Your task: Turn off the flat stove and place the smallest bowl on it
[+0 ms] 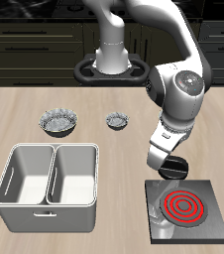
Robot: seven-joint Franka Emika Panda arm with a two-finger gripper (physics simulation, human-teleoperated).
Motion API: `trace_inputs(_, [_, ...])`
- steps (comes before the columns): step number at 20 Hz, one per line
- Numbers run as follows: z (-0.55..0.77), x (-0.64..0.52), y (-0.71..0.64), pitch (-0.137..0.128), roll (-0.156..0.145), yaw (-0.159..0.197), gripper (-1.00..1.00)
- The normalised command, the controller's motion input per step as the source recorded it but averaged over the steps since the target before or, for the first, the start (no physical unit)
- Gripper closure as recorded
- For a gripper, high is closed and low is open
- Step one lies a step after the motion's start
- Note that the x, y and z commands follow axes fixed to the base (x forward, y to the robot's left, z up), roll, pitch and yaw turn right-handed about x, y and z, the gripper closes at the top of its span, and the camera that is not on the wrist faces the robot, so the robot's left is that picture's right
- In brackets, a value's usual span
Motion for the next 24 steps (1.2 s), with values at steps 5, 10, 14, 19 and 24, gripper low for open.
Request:
trace_inputs(5, [-0.10,0.04,0.04,0.000,-0.019,0.027,-1.00])
trace_inputs(10, [-0.03,-0.01,0.02,-0.002,-0.003,0.019,-1.00])
trace_inputs(14, [-0.06,-0.05,0.01,0.009,0.009,0.005,-1.00])
trace_inputs(19, [-0.16,-0.09,0.08,0.027,0.016,0.010,-1.00])
trace_inputs(24, [-0.09,-0.08,0.03,0.018,0.009,0.023,-1.00])
